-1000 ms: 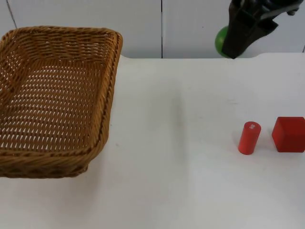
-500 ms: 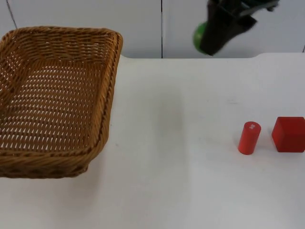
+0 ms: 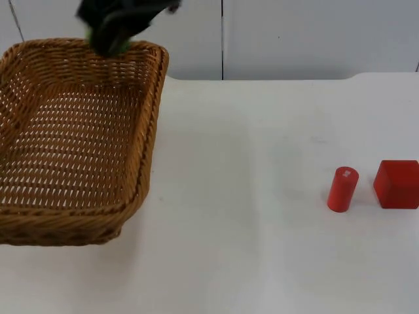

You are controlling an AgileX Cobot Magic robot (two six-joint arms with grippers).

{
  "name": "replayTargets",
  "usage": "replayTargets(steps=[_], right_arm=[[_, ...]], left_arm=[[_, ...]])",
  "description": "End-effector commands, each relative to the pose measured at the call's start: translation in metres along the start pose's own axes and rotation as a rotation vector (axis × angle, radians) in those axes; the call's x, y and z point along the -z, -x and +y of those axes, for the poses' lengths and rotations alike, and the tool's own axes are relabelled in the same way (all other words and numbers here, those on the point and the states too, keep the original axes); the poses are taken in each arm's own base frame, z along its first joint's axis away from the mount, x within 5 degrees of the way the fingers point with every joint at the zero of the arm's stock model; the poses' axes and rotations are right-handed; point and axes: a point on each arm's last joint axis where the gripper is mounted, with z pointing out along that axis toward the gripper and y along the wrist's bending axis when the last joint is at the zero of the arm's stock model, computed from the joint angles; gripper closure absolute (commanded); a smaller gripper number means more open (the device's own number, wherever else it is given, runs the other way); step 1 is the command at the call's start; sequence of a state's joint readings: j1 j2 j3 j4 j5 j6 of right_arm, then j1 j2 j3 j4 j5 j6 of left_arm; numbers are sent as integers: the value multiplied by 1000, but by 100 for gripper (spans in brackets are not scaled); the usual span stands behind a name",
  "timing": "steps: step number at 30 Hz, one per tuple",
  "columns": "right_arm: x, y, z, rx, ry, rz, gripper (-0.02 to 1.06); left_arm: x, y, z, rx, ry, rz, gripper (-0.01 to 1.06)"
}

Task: Pick up the basket with the left hand and place the object to the left of the red cylinder into the basket with the right hand.

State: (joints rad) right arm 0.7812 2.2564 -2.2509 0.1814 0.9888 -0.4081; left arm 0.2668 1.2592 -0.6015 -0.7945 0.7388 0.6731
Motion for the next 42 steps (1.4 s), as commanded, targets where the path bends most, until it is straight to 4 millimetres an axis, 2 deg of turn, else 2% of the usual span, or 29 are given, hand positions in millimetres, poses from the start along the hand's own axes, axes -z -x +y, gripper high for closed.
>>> replayTargets(steps=[1, 3, 5, 6, 8, 9, 10, 13, 14, 15, 17, 19, 20, 24, 25, 29, 30, 33, 34, 35, 38, 39, 42], right_arm=[[-14, 5, 4, -9, 24, -29, 105], [-36, 2, 6, -40, 69, -27, 104], [-42, 1, 6, -50, 82, -28, 101], [-51, -3, 7, -52, 88, -14, 92], [-55, -5, 6, -51, 89, -9, 74], [-55, -5, 6, -51, 89, -9, 62], [-55, -5, 6, -51, 89, -9, 62], [-47, -1, 6, -47, 86, -22, 30], [-41, 2, 7, -42, 87, -23, 24], [-41, 2, 7, -42, 87, -23, 24], [-17, 11, 4, -16, 63, -31, 16], [10, 17, 2, 22, 13, -25, 16], [10, 17, 2, 22, 13, -25, 16], [75, 26, -5, 29, -92, -30, 16], [75, 26, -5, 29, -92, -30, 16], [145, 26, -21, -48, -147, -95, 16], [145, 26, -21, -48, -147, -95, 16], [187, 24, -31, -86, -197, -160, 16], [196, 21, -34, -99, -206, -167, 16], [196, 21, -34, -99, -206, -167, 16], [220, 8, -36, -125, -222, -158, 16], [220, 8, -36, -125, -222, -158, 16], [229, -15, -28, -159, -232, -143, 16]], left_arm=[[1, 2, -2, 25, -17, -23, 105], [1, 2, -2, 25, -17, -23, 105], [1, 2, -2, 25, -17, -23, 105], [1, 2, -2, 25, -17, -23, 105], [1, 2, -2, 25, -16, -25, 105], [1, 2, -2, 25, -16, -25, 105], [1, 2, -2, 25, -16, -25, 105], [1, 3, -1, 25, -14, -28, 105], [1, 3, -1, 25, -14, -28, 105], [1, 3, -1, 25, -14, -28, 105], [1, 3, -2, 28, -16, -29, 105], [1, 3, -1, 28, -15, -31, 105], [1, 3, -1, 28, -15, -31, 105], [1, 3, -2, 32, -16, -34, 105], [1, 3, -2, 32, -16, -34, 105], [1, 3, -1, 32, -15, -36, 105], [1, 3, -1, 32, -15, -36, 105], [1, 3, -1, 32, -15, -36, 105], [1, 3, -1, 32, -15, -36, 105], [1, 3, -1, 32, -15, -36, 105], [1, 3, -1, 32, -15, -36, 105], [1, 3, -1, 32, -15, -36, 105], [1, 3, -1, 32, -13, -38, 105]])
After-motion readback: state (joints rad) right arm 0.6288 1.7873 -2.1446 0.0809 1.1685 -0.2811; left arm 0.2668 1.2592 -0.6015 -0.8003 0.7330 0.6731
